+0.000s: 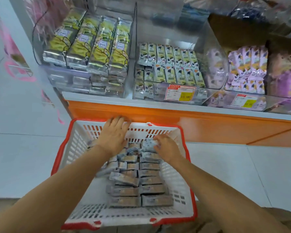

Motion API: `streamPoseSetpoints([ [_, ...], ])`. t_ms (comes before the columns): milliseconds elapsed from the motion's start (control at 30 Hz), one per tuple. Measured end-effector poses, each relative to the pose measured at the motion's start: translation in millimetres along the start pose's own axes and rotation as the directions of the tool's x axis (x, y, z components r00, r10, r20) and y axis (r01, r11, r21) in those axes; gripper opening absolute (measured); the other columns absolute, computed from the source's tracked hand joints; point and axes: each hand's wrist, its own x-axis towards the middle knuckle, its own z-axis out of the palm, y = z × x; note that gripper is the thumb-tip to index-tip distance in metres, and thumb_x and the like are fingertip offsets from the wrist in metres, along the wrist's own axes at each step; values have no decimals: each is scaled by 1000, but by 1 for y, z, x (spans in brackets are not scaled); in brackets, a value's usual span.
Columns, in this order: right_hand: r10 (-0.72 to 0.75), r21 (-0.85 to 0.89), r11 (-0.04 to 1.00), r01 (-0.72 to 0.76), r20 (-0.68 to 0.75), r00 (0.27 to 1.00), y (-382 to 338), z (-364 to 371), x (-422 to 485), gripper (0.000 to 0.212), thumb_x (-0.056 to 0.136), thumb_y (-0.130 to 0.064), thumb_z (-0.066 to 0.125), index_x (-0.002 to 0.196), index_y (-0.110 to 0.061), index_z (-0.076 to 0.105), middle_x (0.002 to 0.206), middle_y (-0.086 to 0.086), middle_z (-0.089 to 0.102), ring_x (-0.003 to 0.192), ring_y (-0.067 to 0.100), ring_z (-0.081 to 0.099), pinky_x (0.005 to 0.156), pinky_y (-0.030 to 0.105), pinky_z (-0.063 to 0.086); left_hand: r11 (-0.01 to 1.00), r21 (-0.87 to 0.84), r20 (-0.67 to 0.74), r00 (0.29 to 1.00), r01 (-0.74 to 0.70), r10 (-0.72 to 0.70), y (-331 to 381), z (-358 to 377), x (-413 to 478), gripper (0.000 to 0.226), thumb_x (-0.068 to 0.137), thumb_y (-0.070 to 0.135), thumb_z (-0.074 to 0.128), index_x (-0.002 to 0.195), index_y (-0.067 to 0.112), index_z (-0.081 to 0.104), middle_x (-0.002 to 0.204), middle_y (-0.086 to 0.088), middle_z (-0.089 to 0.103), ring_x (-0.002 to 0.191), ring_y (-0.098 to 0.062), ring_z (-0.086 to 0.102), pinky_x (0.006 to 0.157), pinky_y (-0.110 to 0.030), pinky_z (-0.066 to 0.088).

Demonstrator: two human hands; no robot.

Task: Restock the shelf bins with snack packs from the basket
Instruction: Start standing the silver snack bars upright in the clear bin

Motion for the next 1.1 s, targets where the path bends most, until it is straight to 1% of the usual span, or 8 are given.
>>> streamPoseSetpoints([
  [167, 111, -72, 991, -112, -16, 994, -2, 28, 16, 42, 90, -9, 53, 131, -14, 55, 134, 7, 52, 120, 25, 53, 97, 33, 45, 1000, 20, 68, 998, 2, -4, -14, 28, 0, 69, 94, 42, 23, 156, 12, 12, 158, -10, 23, 146, -28, 19, 122, -48, 5],
  [300, 190, -102, 976, -191, -21, 982, 0, 47, 30, 53, 87, -12, 62, 137, -18, 46, 138, 6, 50, 126, 26, 46, 105, 36, 42, 999, -8, -60, 997, -38, 37, -20, 45, 5, 69, 80, 32, 66, 142, 7, 48, 135, -14, 56, 126, -31, 51, 114, -52, 28],
  [367, 202, -133, 969, -206, -46, 978, 1, 56, 34, 58, 84, -14, 68, 138, -16, 45, 138, 6, 51, 127, 29, 47, 107, 39, 42, 998, -27, -119, 992, -52, 48, -22, 54, 7, 66, 77, 29, 67, 137, 7, 54, 130, -14, 60, 121, -32, 55, 112, -52, 32],
  [600, 116, -285, 943, -169, -195, 974, 4, 71, 37, 59, 51, 6, 83, 107, -9, 69, 105, 14, 66, 88, 34, 67, 66, 38, 58, 998, -39, -114, 993, -49, 44, -23, 61, 7, 81, 70, 36, 80, 140, 8, 50, 136, -14, 56, 127, -33, 51, 115, -52, 22],
  [700, 66, -278, 953, -123, -206, 976, 3, 66, 33, 57, 49, 4, 85, 102, -7, 69, 99, 12, 67, 84, 31, 66, 61, 35, 57, 997, -52, -124, 991, -54, 47, -23, 63, 7, 85, 66, 34, 82, 140, 7, 49, 136, -15, 55, 126, -34, 50, 116, -53, 23],
  [867, 28, -67, 997, -44, -225, 974, -3, 43, 22, 42, 75, -16, 75, 114, -9, 59, 105, 9, 63, 92, 29, 62, 70, 31, 48, 998, -41, -110, 993, -44, 39, -21, 60, 5, 86, 68, 36, 81, 141, 6, 48, 136, -16, 54, 127, -34, 49, 116, -54, 22],
  [967, 59, 193, 981, 2, -313, 948, -15, 26, 12, 41, 78, -22, 74, 114, -13, 55, 101, 4, 64, 86, 21, 62, 67, 27, 45, 999, -38, -99, 995, -31, 27, -18, 53, 3, 77, 76, 35, 75, 142, 6, 48, 137, -16, 54, 129, -34, 48, 116, -53, 24],
  [1100, 82, 407, 911, 70, -343, 936, -30, 8, -1, 38, 74, -27, 65, 111, -21, 57, 105, -3, 62, 98, 10, 57, 81, 27, 47, 996, -78, -99, 995, -40, 32, -19, 42, 3, 65, 77, 29, 71, 136, 6, 54, 133, -14, 56, 127, -33, 49, 115, -52, 27],
])
